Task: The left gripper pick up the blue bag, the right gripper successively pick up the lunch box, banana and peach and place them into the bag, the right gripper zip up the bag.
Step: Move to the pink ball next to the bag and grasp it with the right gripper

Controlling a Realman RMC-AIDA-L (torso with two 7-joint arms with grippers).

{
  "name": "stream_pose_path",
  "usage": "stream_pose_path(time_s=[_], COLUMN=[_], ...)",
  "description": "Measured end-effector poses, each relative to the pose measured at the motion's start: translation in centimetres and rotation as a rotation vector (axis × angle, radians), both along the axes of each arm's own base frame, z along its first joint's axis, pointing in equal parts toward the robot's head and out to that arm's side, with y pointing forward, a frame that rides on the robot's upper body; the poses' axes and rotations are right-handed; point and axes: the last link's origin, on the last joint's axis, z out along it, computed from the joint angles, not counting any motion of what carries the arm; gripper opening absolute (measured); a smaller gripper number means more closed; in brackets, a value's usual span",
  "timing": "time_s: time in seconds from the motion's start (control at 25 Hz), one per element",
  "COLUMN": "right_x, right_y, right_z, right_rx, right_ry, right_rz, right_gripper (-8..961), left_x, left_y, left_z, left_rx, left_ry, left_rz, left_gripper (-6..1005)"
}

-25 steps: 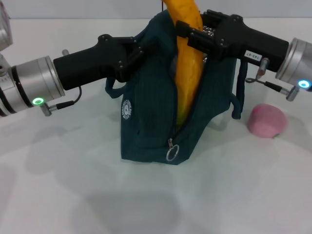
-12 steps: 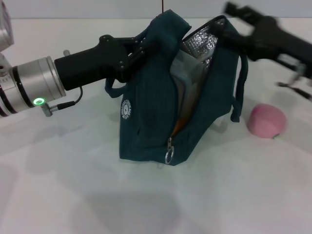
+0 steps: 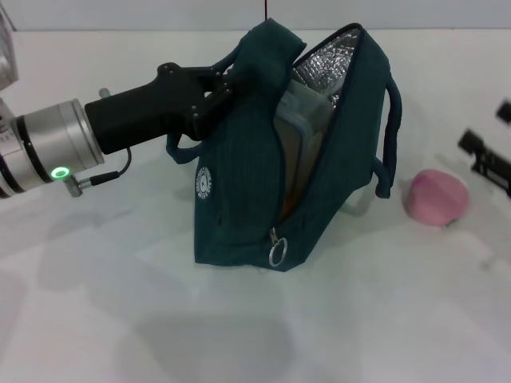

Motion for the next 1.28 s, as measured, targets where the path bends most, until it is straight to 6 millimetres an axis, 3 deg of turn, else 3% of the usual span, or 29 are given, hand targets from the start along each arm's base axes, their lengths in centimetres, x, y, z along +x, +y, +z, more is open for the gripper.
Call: stream_pose_path(time_s=[0.2,0.44,1.24,1.28], right_x=[2.4,3.5,2.0,2.0], right_y=[-1.9,-1.8,1.4,1.4], right_z=[-1.9,-3.2,-5.4,-5.3], right_rx=[-0.024,-0.058,-0.155,-0.153], right_ry=[-0.048,-0.084,-0.159,-0.156], right_rz=[-0.096,-0.179,-0.185,-0.183], right_gripper=[801,778,701,662], left_x=[0.5,0.8,0.8,0.8], left_y=[0.1,0.1,0.2,0.2], left_z=[-0.2,-0.4,-0.4,-0.3], left_rx=[-0.006,-0.010,0.001,0.001], left_ry=[-0.004,-0.010,-0.005,-0.005], left_rz=[-0.016,-0.028,-0.037,-0.037], left_gripper=[46,46,47,47])
